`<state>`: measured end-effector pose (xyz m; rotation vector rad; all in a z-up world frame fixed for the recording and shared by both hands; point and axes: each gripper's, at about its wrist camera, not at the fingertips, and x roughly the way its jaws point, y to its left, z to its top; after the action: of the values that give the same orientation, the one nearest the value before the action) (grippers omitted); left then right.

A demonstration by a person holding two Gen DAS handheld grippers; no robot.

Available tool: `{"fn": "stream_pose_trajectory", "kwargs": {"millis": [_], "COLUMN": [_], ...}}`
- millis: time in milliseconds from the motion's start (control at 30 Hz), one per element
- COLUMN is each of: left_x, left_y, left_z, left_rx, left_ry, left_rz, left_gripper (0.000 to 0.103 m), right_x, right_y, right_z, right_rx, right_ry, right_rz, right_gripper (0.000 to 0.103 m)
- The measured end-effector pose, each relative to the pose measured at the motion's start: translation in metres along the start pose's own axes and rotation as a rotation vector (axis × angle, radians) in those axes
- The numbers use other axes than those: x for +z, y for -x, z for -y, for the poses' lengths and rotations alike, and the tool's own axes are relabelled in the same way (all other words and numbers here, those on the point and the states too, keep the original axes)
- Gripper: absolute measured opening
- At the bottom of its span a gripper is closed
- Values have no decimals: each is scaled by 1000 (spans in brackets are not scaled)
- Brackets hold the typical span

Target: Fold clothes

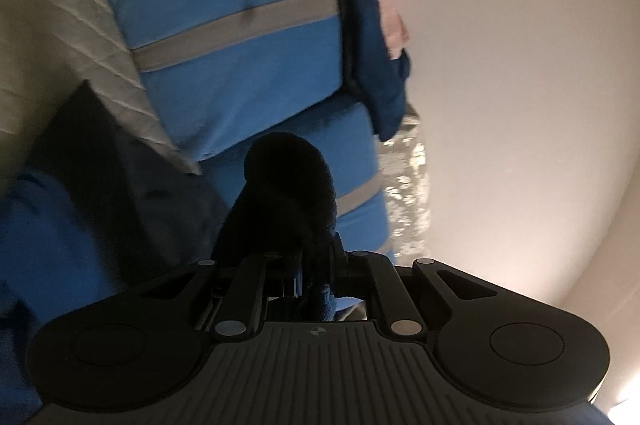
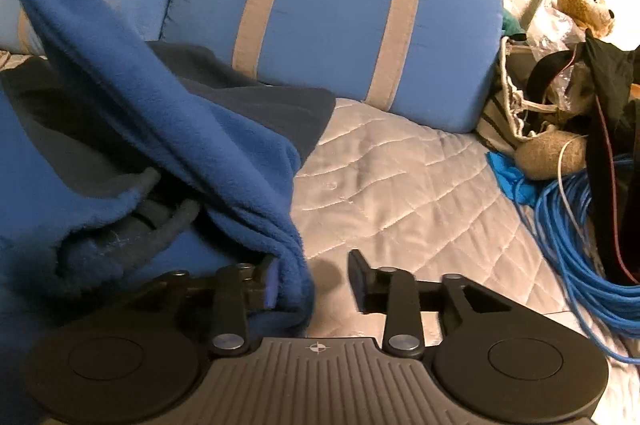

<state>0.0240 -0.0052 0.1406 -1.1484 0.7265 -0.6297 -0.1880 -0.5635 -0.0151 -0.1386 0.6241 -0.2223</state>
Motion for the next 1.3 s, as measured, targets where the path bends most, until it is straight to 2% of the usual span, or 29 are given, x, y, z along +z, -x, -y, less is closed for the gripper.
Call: {"fn": "stream_pose_trajectory", "kwargs": {"millis": [100,233,433,467,500,533,567,600,733,767,800,900,1000,1100,1167,1200,1267,1300], "left_x": [1,3,0,0,-1,-2,-3,-3,-9,-12,-17,-34,-49,-63,-72,-76,-82,-85], "left_y": [7,10,11,12,13,14,15,17,21,22,23,27,30,32,29,27,22,20], "left_z": [-10,-16,-19,-19,-18,-18,-18,-18,-24,-28,-32,-48,-69,-91,-105,-108,-113,-115], "left_rx": [-3,-11,-11,-13,-14,-12,-8,-3,47,66,97,204,311,427,500,525,562,576], "left_ry": [18,25,24,20,15,5,-12,-35,-138,-162,-198,-321,-402,-480,-543,-583,-649,-678], "left_rz": [-3,-10,-21,-25,-29,-36,-45,-58,-122,-140,-157,-204,-233,-248,-253,-257,-258,-257], "left_gripper": [11,11,11,11,11,11,11,11,11,11,11,11,11,12,13,13,17,18], "right_x": [2,8,28,30,30,30,30,31,31,27,24,19,13,12,12,12,13,13], "right_y": [3,12,3,0,-1,-1,-1,-1,-2,-3,-5,-8,-12,-13,-9,-6,1,6], "right_z": [0,-9,-26,-25,-14,-4,7,18,60,62,63,52,50,40,30,24,14,9], "right_rx": [27,84,28,29,56,82,109,135,234,237,236,206,197,151,93,62,22,13], "right_ry": [15,81,177,177,97,17,-64,-144,-452,-475,-486,-409,-413,-345,-277,-242,-178,-151], "right_rz": [-20,-8,20,16,15,13,12,11,5,-3,-11,-33,-53,-64,-71,-79,-100,-103], "right_gripper": [45,64,64,60,52,35,26,22,17,17,17,17,19,34,56,62,81,84]}}
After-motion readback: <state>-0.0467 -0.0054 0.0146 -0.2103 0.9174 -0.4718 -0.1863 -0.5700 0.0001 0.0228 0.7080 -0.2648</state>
